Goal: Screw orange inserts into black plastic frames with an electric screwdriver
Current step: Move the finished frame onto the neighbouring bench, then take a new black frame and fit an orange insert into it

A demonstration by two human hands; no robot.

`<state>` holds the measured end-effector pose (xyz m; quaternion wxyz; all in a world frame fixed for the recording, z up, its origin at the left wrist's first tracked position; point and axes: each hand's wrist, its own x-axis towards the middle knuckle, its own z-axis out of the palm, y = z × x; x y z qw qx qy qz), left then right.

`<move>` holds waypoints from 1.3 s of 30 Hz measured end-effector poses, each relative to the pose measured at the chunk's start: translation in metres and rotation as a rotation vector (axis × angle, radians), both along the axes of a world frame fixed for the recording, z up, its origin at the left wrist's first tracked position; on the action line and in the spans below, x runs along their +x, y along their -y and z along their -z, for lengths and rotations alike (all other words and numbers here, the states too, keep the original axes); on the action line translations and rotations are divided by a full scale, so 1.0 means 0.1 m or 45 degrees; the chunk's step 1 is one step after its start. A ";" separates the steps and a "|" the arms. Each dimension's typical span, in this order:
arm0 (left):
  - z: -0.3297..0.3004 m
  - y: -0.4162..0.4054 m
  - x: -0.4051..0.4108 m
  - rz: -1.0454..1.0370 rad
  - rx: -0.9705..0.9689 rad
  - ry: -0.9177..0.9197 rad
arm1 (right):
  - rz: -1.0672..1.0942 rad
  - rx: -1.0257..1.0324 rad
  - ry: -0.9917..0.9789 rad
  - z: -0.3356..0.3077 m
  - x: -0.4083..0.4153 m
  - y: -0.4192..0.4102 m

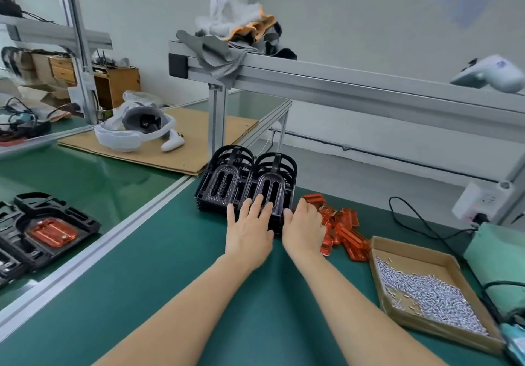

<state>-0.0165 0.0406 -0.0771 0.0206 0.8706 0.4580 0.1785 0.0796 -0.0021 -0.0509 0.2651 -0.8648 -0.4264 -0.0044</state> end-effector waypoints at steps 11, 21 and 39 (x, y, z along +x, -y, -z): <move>0.06 -0.03 -0.06 0.073 0.004 0.099 | 0.076 0.164 -0.224 0.03 0.16 -0.23; -0.13 0.15 -0.10 0.163 0.015 0.312 | 0.004 0.474 -0.239 -0.06 0.27 -0.03; -0.23 0.76 0.00 0.149 -2.183 1.857 | -0.711 0.634 0.557 0.15 0.74 2.14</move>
